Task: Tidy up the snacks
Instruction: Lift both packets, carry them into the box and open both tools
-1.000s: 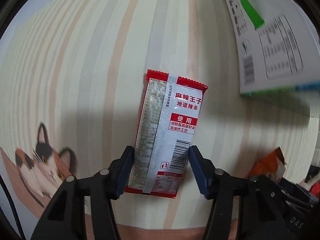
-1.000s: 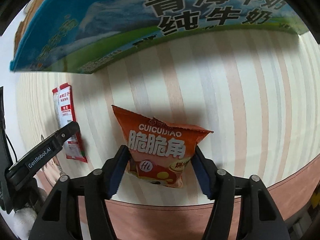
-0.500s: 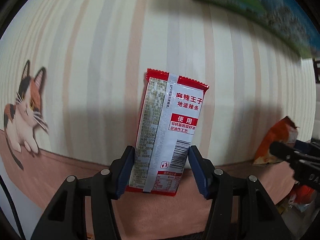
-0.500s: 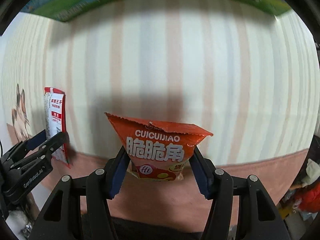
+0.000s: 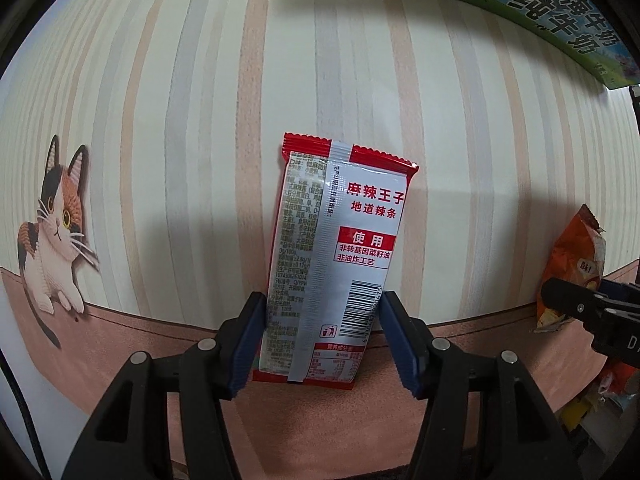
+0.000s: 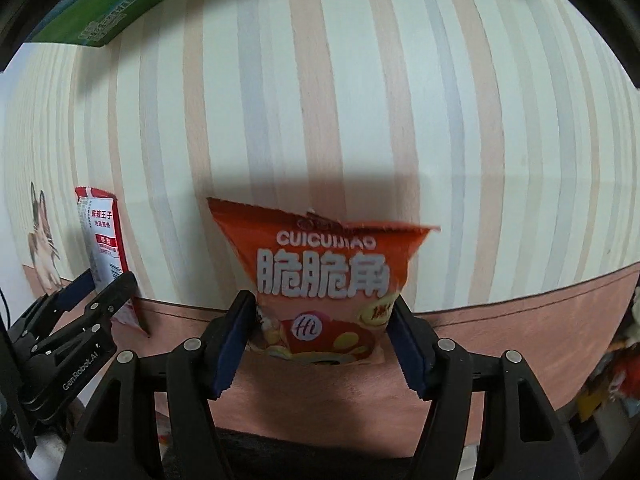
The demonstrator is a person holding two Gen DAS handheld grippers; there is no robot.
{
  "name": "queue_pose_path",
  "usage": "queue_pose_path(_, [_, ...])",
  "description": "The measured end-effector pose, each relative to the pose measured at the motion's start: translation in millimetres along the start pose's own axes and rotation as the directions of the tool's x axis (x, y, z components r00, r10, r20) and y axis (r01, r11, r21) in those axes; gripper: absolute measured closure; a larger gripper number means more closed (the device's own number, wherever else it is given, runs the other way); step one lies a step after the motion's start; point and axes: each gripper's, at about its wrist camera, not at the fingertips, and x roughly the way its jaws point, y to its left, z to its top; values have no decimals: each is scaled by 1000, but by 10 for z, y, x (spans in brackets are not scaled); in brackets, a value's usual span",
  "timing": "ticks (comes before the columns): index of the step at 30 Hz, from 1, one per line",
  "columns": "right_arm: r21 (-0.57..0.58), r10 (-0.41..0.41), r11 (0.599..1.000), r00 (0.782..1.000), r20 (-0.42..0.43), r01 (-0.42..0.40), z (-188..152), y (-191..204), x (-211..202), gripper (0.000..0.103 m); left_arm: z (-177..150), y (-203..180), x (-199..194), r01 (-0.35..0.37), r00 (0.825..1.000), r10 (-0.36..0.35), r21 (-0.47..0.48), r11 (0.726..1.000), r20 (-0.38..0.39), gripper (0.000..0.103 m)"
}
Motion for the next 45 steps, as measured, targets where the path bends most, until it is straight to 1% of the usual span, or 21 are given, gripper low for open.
queue_pose_path(1, [13, 20, 1000, 1000, 3, -20, -11, -19, -18, 34, -49, 109, -28, 6, 1000, -6, -6, 1000, 4, 47])
queue_pose_path(2, [25, 42, 999, 999, 10, -42, -26, -49, -40, 34, -49, 115, -25, 15, 1000, -15, -18, 1000, 6, 47])
queue_pose_path(3, [29, 53, 998, 998, 17, -53, -108, -179, -120, 34, -17, 261, -44, 22, 1000, -22, -27, 999, 5, 47])
queue_pose_path(4, [34, 58, 998, 998, 22, -58, -113, -200, -149, 28, -17, 283, -42, 36, 999, -35, -36, 999, 6, 47])
queue_pose_path(5, [40, 65, 997, 998, 25, -66, -114, -237, -171, 26, -20, 297, -35, 43, 999, -43, -39, 998, 6, 47])
queue_pose_path(9, [68, 103, 992, 995, 17, -104, -32, -349, -150, 25, 32, 264, -18, 44, 999, -44, -24, 999, -15, 41])
queue_pose_path(12, [79, 112, 991, 994, 6, -112, 2, -415, -97, 25, 151, 161, 28, 15, 1000, -15, 0, 1000, -24, 41])
queue_pose_path(15, [98, 116, 988, 993, 1, -115, 12, -389, -107, 25, 207, 120, 72, 9, 1000, -9, -10, 1000, -21, 41])
queue_pose_path(16, [102, 114, 988, 993, 10, -114, 3, -367, -86, 25, 207, 101, 40, 10, 1000, -10, -14, 1000, -19, 43])
queue_pose_path(17, [106, 108, 988, 994, 19, -110, -14, -360, -66, 25, 209, 94, 42, 7, 1000, -7, -19, 1000, -15, 47])
queue_pose_path(18, [111, 101, 988, 994, 30, -104, -23, -376, -76, 25, 198, 57, 27, 8, 1000, -8, -25, 1000, -9, 48])
queue_pose_path(20, [121, 99, 987, 994, 42, -104, -28, -395, -74, 29, 220, 68, -1, 18, 1000, -18, -36, 999, -8, 51])
queue_pose_path(21, [122, 90, 988, 995, 51, -96, -34, -391, -80, 33, 221, 61, -4, 19, 1000, -19, -40, 999, -7, 51])
queue_pose_path(24, [106, 81, 990, 994, 68, -88, -22, -405, -105, 41, 219, 14, 0, 14, 1000, -14, -42, 999, 1, 53])
queue_pose_path(28, [98, 80, 991, 993, 82, -87, -16, -389, -103, 47, 109, -5, -77, 35, 999, -35, -49, 998, 8, 57])
queue_pose_path(31, [93, 89, 991, 992, 89, -97, -20, -383, -120, 50, 52, -103, -130, 42, 999, -42, -44, 998, 16, 58])
queue_pose_path(36, [75, 106, 991, 989, 106, -114, -43, -432, -235, 53, -25, -251, -262, 53, 998, -52, -32, 998, 38, 58])
queue_pose_path(38, [60, 111, 991, 987, 114, -119, -53, -439, -286, 53, -63, -218, -357, 58, 997, -56, -25, 998, 47, 58])
queue_pose_path(45, [39, 161, 985, 976, 148, -168, -77, -561, -547, 54, -132, -333, -649, 89, 992, -87, -12, 996, 88, 58])
